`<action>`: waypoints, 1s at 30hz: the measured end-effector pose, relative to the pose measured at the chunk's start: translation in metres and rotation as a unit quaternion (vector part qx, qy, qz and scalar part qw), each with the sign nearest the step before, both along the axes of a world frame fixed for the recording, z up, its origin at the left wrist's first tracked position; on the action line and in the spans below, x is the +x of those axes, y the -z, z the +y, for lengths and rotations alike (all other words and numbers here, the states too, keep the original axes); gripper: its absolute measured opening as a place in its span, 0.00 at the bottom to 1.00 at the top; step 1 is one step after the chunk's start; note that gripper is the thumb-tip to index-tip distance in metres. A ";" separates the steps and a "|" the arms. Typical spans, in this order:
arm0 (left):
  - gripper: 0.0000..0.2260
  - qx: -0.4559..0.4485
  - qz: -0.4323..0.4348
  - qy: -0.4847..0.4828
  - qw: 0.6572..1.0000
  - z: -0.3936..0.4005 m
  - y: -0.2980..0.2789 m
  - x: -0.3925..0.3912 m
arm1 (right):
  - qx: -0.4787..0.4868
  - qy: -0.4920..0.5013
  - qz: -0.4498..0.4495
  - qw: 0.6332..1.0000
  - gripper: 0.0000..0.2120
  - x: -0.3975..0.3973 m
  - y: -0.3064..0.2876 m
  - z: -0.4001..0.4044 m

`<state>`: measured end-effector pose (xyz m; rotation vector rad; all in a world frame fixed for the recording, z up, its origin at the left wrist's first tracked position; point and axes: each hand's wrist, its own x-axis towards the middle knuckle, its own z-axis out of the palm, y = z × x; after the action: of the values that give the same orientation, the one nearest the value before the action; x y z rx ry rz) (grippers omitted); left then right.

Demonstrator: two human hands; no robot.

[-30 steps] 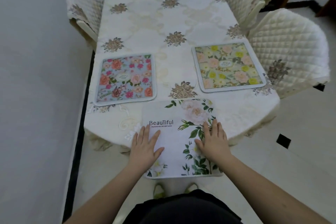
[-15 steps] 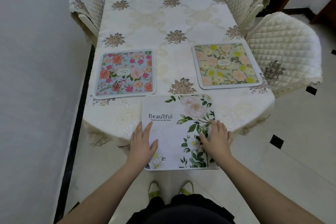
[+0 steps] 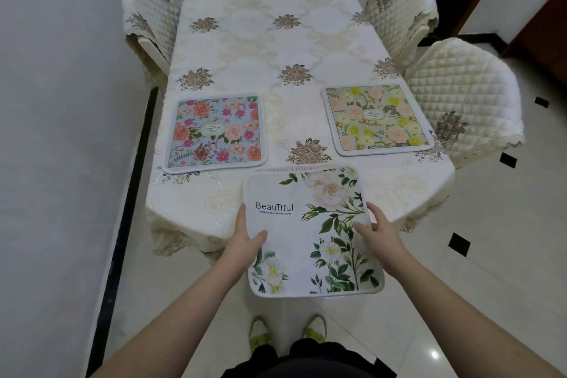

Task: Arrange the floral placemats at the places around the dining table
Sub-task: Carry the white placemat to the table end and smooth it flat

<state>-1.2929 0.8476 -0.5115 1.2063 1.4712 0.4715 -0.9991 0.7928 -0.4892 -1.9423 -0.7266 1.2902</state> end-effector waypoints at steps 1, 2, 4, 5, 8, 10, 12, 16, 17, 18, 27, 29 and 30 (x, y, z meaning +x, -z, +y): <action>0.37 0.001 0.015 0.013 1.000 0.000 0.000 0.001 | -0.004 -0.008 -0.015 1.000 0.28 -0.003 -0.001 -0.001; 0.38 0.006 0.020 0.020 1.000 -0.001 -0.002 0.001 | -0.004 -0.013 -0.028 1.000 0.29 -0.006 -0.001 -0.002; 0.38 0.025 0.030 0.034 0.999 -0.002 -0.004 0.000 | 0.004 -0.017 -0.046 0.999 0.31 -0.012 -0.004 -0.004; 0.38 0.038 0.038 0.041 0.998 -0.001 -0.007 -0.002 | 0.010 -0.016 -0.052 0.998 0.31 -0.014 -0.006 -0.005; 0.37 0.073 0.036 0.047 0.996 0.003 -0.015 -0.010 | 0.039 -0.007 -0.065 0.997 0.31 -0.020 -0.014 -0.011; 0.37 0.096 0.029 0.049 0.994 0.007 -0.022 -0.017 | 0.053 0.007 -0.081 0.995 0.31 -0.022 -0.019 -0.013; 0.36 0.119 0.024 0.054 0.991 0.012 -0.031 -0.024 | 0.065 0.018 -0.093 0.993 0.32 -0.023 -0.026 -0.016; 0.34 0.136 0.014 0.052 0.989 0.023 -0.046 -0.036 | 0.087 0.027 -0.112 0.989 0.32 -0.029 -0.037 -0.019; 0.34 0.141 0.015 0.050 0.989 0.026 -0.049 -0.039 | 0.094 0.032 -0.105 0.990 0.32 -0.032 -0.041 -0.020; 0.34 0.144 0.015 0.049 0.988 0.028 -0.051 -0.042 | 0.101 0.037 -0.093 0.990 0.32 -0.034 -0.045 -0.020; 0.32 0.166 0.007 0.095 0.981 0.043 -0.067 -0.040 | 0.147 0.090 -0.099 0.980 0.31 -0.037 -0.055 -0.040; 0.33 0.169 0.004 0.109 0.980 0.041 -0.069 -0.031 | 0.150 0.101 -0.091 0.979 0.31 -0.030 -0.057 -0.047; 0.33 0.172 0.004 0.115 0.978 0.040 -0.069 -0.025 | 0.153 0.107 -0.083 0.979 0.31 -0.026 -0.058 -0.051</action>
<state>-1.3184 0.8871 -0.4420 1.6333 1.2681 0.5782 -1.0252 0.7414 -0.4313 -1.8290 -0.7272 0.8408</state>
